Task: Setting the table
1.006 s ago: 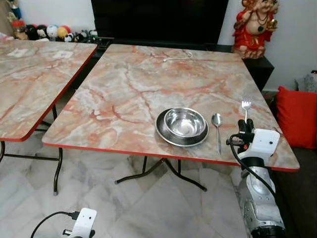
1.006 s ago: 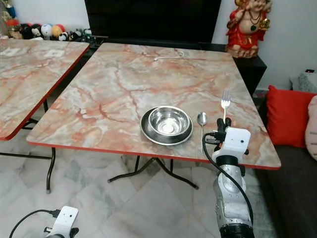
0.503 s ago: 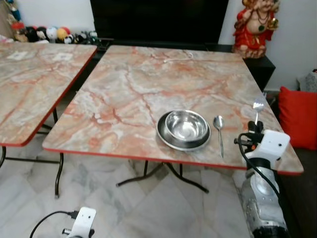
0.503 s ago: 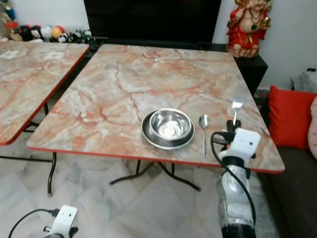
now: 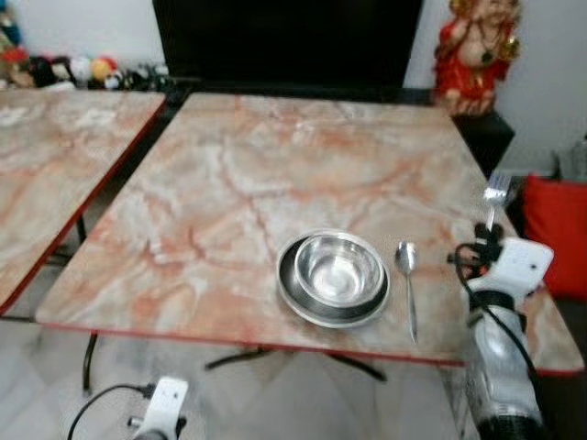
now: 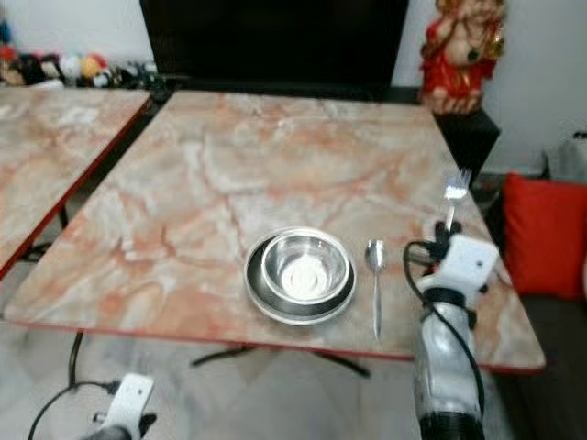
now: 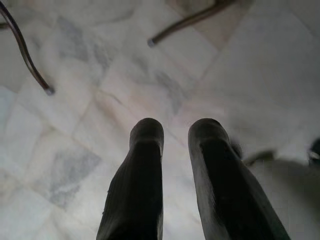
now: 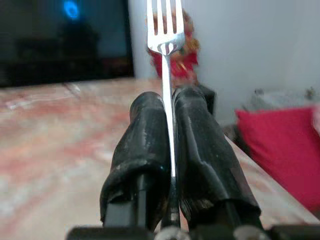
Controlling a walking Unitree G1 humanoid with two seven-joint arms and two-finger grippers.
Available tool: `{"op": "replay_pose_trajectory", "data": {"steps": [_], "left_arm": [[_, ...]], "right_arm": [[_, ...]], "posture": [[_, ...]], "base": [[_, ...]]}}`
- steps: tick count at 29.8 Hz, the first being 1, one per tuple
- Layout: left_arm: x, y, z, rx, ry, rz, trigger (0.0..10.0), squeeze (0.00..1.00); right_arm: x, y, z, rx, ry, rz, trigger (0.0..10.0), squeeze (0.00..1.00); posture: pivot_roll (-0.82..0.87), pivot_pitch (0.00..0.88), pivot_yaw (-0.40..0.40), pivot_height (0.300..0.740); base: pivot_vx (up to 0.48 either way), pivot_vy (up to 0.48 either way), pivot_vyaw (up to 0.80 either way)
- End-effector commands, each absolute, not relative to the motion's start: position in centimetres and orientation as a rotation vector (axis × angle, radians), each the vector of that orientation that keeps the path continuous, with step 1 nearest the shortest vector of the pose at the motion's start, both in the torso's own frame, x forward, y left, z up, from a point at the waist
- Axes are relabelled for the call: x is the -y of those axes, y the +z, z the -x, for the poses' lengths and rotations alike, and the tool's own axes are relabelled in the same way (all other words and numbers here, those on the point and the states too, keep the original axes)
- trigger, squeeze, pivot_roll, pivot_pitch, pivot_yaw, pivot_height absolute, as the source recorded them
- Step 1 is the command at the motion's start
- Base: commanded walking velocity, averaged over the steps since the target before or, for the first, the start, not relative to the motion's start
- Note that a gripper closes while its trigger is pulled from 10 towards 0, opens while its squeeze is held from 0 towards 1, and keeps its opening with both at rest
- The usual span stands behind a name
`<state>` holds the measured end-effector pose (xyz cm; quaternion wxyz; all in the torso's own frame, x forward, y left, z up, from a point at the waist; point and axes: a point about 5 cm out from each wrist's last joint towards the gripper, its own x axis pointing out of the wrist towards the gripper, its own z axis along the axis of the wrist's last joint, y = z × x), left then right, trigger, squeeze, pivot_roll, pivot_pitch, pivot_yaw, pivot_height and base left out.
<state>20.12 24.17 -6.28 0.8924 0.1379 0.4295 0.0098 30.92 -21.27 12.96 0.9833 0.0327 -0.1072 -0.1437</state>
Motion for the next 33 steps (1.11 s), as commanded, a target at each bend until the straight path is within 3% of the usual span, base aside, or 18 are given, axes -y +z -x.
{"op": "replay_pose_trajectory", "data": {"steps": [1, 7, 12, 21, 23, 33], "left_arm": [[-24.7, -6.5, -19.5, -0.915, 0.037, -0.286, 10.0, 0.00], [-24.6, -6.5, -19.6, -0.915, 0.035, -0.287, 10.0, 0.00], [-24.6, -6.5, -19.6, -0.913, 0.033, -0.288, 10.0, 0.00], [-24.6, -6.5, -19.6, -0.917, 0.026, -0.289, 10.0, 0.00], [-24.6, -6.5, -19.6, -0.917, 0.025, -0.290, 10.0, 0.00], [-24.6, -6.5, -19.5, -0.913, 0.034, -0.288, 10.0, 0.00]], "right_arm": [[20.9, 12.9, -30.9, 0.206, -0.275, -0.057, 10.0, 0.00], [22.1, 13.0, -30.5, 0.122, -0.317, 0.025, 10.0, 0.00], [23.4, 12.5, -29.1, 0.006, -0.373, -0.005, 10.0, 0.00], [22.8, 11.4, -28.5, -0.083, -0.345, -0.085, 10.0, 0.00], [21.8, 10.1, -28.8, -0.173, -0.264, -0.131, 10.0, 0.00], [21.8, 7.9, -28.5, -0.299, -0.190, -0.143, 10.0, 0.00]], "posture": [[0.12, 0.018, -0.041, 0.740], [0.11, 0.022, -0.039, 0.740], [0.10, 0.026, -0.041, 0.740], [0.09, 0.023, -0.039, 0.740], [0.09, 0.020, -0.038, 0.740], [0.11, 0.014, -0.049, 0.740]], "base": [[0.000, 0.000, 0.00], [0.000, 0.000, 0.00], [0.000, 0.000, 0.00], [0.000, 0.000, 0.00], [0.000, 0.000, 0.00], [0.000, 0.000, 0.00]]}}
